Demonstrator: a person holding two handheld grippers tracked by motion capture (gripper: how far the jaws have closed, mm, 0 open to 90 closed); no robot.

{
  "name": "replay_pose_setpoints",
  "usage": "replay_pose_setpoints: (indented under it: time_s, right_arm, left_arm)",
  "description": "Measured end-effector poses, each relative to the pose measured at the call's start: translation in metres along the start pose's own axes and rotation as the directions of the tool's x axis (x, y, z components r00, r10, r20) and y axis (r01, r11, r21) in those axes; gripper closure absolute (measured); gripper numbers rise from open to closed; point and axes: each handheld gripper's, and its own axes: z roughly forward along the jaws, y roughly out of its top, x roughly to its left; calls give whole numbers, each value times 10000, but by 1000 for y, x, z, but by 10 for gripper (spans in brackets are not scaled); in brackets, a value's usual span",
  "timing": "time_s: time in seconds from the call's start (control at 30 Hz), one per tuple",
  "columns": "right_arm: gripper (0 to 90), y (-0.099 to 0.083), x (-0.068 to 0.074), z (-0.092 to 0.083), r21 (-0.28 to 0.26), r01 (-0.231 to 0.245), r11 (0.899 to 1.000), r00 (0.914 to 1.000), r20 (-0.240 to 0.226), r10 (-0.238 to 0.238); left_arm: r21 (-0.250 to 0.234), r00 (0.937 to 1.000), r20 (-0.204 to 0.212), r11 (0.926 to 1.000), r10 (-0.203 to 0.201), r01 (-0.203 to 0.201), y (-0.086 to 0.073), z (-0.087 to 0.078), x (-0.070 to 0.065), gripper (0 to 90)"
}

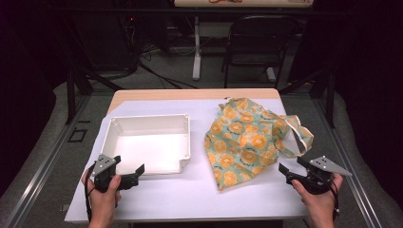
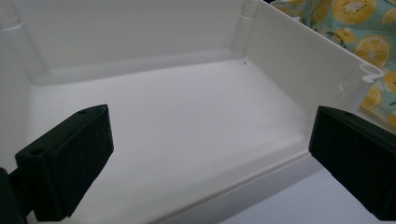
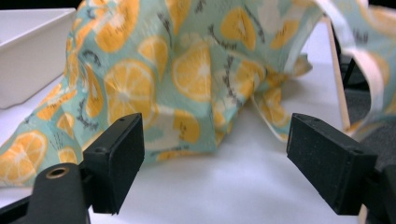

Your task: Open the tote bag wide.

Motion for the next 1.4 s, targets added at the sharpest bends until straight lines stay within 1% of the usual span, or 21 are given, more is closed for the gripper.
replay_pose_setpoints:
  time_s: [0.13, 0.23, 0.37, 0.47, 0.5, 0.53, 0.6, 0.67, 0.77, 0.97, 1.0, 1.03, 1.07, 1.13, 1.17, 1.2, 1.23, 1.27, 1.33, 1.37, 1.4]
  right_arm:
    - [172, 13, 7, 0, -270, 169, 9995, 9997, -161, -173]
    - [165, 25, 11, 2, -463, 287, 9985, 9992, -248, -299]
    - [145, 41, 13, 6, -540, 145, 9984, 9991, -395, -166]
    - [124, 53, 15, 13, -455, -1, 9990, 9988, -498, -22]
    - [124, 53, 15, 13, -455, -1, 9990, 9988, -498, -22]
    - [89, 62, 17, 21, -383, -133, 9992, 9985, -539, 112]
    - [66, 69, 18, 28, -204, -127, 9997, 9981, -612, 114]
    - [40, 76, 19, 35, -77, -200, 9998, 9981, -584, 195]
    - [20, 84, 21, 50, 171, -498, 9986, 9974, -504, 506]
    - [8, 87, 20, 72, 602, -1022, 9929, 9944, -191, 1035]
    - [8, 87, 20, 72, 602, -1022, 9929, 9944, -191, 1035]
    - [21, 86, 21, 75, 747, -975, 9924, 9951, -98, 985]
    - [38, 85, 22, 77, 629, -1046, 9925, 9945, -31, 1050]
    - [63, 85, 22, 79, 691, -940, 9932, 9955, -69, 947]
    - [66, 85, 22, 80, 759, -900, 9930, 9959, 22, 901]
    - [66, 85, 22, 80, 759, -900, 9930, 9959, 22, 901]
    - [73, 85, 22, 83, 932, -985, 9908, 9951, 169, 974]
    - [76, 84, 21, 84, 955, -1073, 9896, 9941, 266, 1052]
    - [76, 83, 19, 83, 979, -1198, 9880, 9927, 275, 1177]
    - [76, 82, 19, 83, 907, -1296, 9874, 9915, 251, 1278]
    - [76, 83, 18, 82, 994, -1229, 9874, 9924, 204, 1214]
  left_arm:
    - [-13, 10000, 12, 10000, -15, 15, 0, 0, -1, 0]
    - [82, 10000, -4, 10000, 29, -29, -1, 1, -1, 0]
    - [174, 9999, -35, 9998, 126, -126, -2, 2, -1, 0]
    - [232, 9998, 3, 9996, 189, -189, -2, 3, -2, 0]
    - [242, 9997, 10, 9994, 232, -232, -3, 3, -2, 0]
    - [285, 9997, 0, 9993, 233, -233, -3, 4, -3, 0]
    - [307, 9996, 35, 9992, 270, -271, -3, 3, -4, 0]
    - [314, 9994, -41, 9989, 347, -346, -3, 3, -5, 0]
    - [266, 9992, -71, 9989, 392, -390, -3, 3, -6, 0]
    - [315, 9991, -63, 9986, 421, -419, -4, 6, -5, 0]
    - [366, 9992, -60, 9986, 397, -394, -4, 7, -5, 0]
    - [376, 9992, 11, 9985, 402, -402, -5, 8, -4, 0]
    - [446, 9988, 20, 9978, 480, -481, -6, 8, -4, 0]
    - [465, 9979, 6, 9968, 651, -651, -7, 7, -4, 0]
    - [449, 9974, 5, 9964, 715, -715, -7, 7, -4, 0]
    - [449, 9974, 5, 9964, 715, -715, -7, 7, -4, 0]
    - [452, 9972, -1, 9962, 749, -749, -6, 6, -3, 0]
    - [417, 9974, 10, 9966, 714, -714, -6, 5, -2, 0]
    - [365, 9978, -4, 9972, 659, -658, -6, 5, 0, 0]
    - [442, 9978, 6, 9968, 661, -661, -5, 4, 0, 0]
    - [418, 9979, 11, 9970, 650, -650, -5, 5, -1, 0]
